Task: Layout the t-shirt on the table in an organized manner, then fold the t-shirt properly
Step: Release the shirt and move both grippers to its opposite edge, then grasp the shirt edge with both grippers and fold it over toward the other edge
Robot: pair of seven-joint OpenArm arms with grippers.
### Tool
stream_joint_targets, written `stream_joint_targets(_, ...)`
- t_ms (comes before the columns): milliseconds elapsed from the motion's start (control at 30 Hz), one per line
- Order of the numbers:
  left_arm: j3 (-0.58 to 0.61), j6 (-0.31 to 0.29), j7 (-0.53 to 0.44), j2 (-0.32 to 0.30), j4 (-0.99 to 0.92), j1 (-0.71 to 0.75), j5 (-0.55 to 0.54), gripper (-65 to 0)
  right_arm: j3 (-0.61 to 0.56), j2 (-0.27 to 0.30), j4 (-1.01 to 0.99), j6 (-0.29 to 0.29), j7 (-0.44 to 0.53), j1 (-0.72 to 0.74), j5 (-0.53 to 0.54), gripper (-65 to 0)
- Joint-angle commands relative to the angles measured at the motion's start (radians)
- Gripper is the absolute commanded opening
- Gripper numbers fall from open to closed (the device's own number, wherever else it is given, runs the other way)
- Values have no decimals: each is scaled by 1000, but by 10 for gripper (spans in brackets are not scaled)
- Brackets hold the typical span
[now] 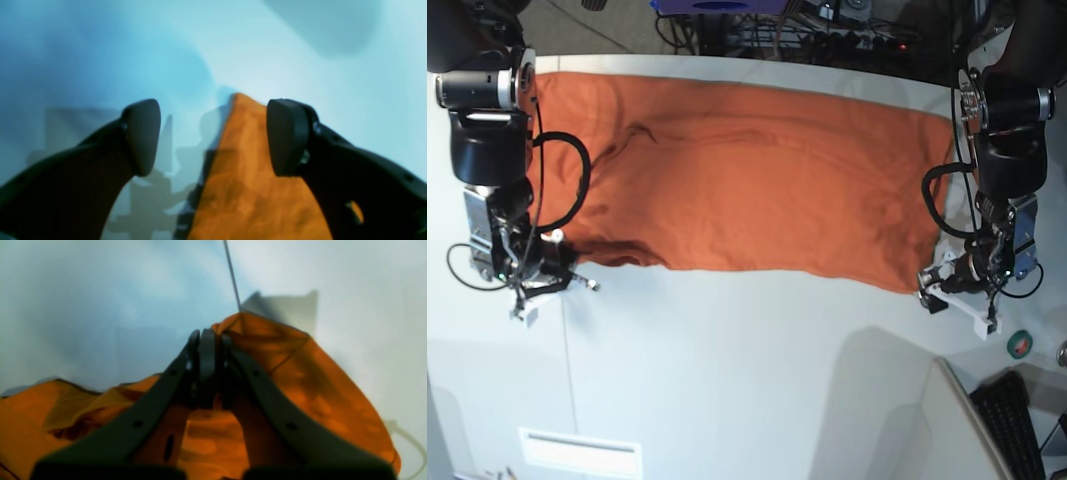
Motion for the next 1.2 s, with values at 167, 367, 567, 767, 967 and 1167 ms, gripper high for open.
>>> stream_joint_targets(167, 168, -7, -168, -4, -130, -56, -14, -184, 3, 8, 14, 4, 4, 23, 3, -650)
stream_joint_targets(367, 168, -7, -240, 32, -167, -59, -12, -184, 3, 8, 14, 4, 4, 23, 3, -650)
stream_joint_targets(567, 180, -7, -238, 54, -167, -59, -5, -188, 3, 8, 14, 4, 4, 23, 3, -650)
stream_joint_targets(767, 182, -7, -234, 52, -167, -50, -5, -369, 1, 8, 14, 6, 4, 23, 3, -650)
stream_joint_targets(967, 182, -11, -235, 52, -167, -50, -3, -650, 1, 11, 14, 6, 7, 14, 3, -650)
stream_joint_targets(1167, 183, -11, -232, 48, -159, -48, -3, -650, 3, 14, 128, 6, 9, -33, 0, -650)
